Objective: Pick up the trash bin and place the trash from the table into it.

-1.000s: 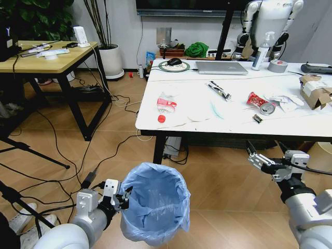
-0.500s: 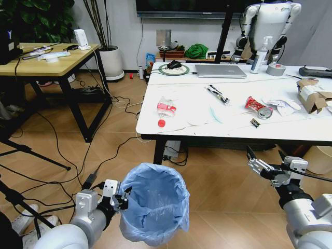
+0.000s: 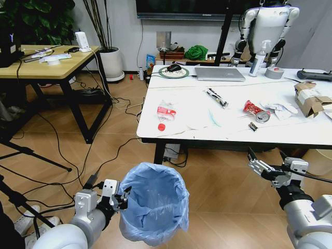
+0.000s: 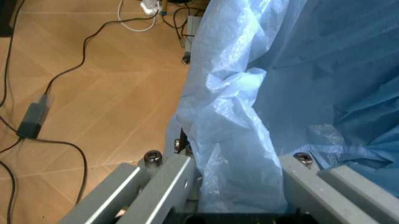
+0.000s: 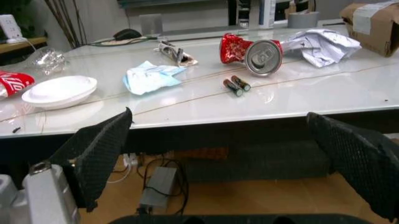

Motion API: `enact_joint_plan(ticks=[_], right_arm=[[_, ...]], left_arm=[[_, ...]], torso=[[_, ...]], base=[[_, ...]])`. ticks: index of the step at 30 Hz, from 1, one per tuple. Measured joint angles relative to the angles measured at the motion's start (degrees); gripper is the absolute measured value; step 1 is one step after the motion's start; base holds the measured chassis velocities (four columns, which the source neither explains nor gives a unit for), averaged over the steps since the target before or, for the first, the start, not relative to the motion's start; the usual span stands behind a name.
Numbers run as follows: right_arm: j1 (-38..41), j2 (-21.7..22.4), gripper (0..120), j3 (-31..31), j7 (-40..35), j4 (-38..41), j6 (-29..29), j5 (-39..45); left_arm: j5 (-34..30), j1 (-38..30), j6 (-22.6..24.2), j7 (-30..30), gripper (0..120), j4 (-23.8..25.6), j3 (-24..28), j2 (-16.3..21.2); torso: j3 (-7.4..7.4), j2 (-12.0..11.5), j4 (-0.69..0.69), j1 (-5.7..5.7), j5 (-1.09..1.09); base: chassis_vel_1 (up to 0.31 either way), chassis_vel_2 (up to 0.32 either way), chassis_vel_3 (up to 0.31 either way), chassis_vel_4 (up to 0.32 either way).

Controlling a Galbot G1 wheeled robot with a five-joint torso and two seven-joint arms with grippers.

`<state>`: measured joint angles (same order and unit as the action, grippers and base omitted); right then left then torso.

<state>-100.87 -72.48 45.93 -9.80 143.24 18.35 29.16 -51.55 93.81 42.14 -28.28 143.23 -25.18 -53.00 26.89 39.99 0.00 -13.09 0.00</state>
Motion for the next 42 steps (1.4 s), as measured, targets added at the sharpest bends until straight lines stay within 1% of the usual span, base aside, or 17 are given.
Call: enact_joint_plan(ticks=[3, 10, 18, 25, 32, 38, 40, 42], right_arm=[[0.05, -0.04, 100, -0.03, 0.00, 0.00, 0.26, 0.05], [0.15, -0.15, 100, -0.04, -0.01, 0.00, 0.52, 0.14], [0.27, -0.12, 100, -0.07, -0.01, 0.00, 0.58, 0.22], [0.30, -0.41, 100, -0.26, 0.00, 0.00, 0.65, 0.21], [0.11, -0.67, 100, -0.43, 0.05, 0.00, 0.83, 0.20], [-0.11, -0.83, 100, -0.47, 0.11, 0.00, 0.78, 0.10], [-0.11, -0.83, 100, -0.47, 0.12, 0.00, 0.78, 0.09], [-0.11, -0.92, 100, -0.51, 0.19, 0.00, 0.71, 0.04]], left_arm=[[0.01, 0.06, 0.00, 0.07, 2, 0.00, -0.03, 0.02], [-0.13, -0.14, 0.00, 0.19, 2, 0.00, -0.08, 0.05], [-0.14, -0.21, 0.00, 0.20, 2, 0.00, -0.06, 0.03], [-0.16, -0.17, 0.00, 0.24, 2, 0.00, -0.16, 0.03], [-0.15, -0.03, 0.00, 0.25, 2, 0.00, -0.07, -0.19], [-0.07, 0.23, 0.00, 0.23, 2, 0.00, -0.06, -0.29], [-0.06, 0.23, 0.00, 0.22, 2, 0.00, -0.06, -0.30], [-0.06, 0.40, 0.00, 0.15, 2, 0.00, -0.09, -0.32]], torso=[[0.34, 0.56, 0.00, -0.22, 0.00], [1.85, 3.21, 0.00, -1.34, 0.00], [2.88, 4.96, 0.00, -2.07, 0.00], [4.05, 7.01, 0.00, -2.95, 0.00], [4.95, 8.49, 0.00, -3.53, 0.00], [5.94, 10.23, 0.00, -4.29, 0.00], [5.97, 10.29, 0.00, -4.32, 0.00], [6.51, 11.22, 0.00, -4.69, 0.00]], base=[[0.000, 0.000, 0.000, 0.000], [0.000, 0.000, 0.000, 0.000], [0.000, 0.000, 0.000, 0.000], [0.000, 0.000, 0.000, 0.000], [0.000, 0.000, 0.000, 0.000], [0.000, 0.000, 0.000, 0.000], [0.000, 0.000, 0.000, 0.000], [0.000, 0.000, 0.000, 0.000]])
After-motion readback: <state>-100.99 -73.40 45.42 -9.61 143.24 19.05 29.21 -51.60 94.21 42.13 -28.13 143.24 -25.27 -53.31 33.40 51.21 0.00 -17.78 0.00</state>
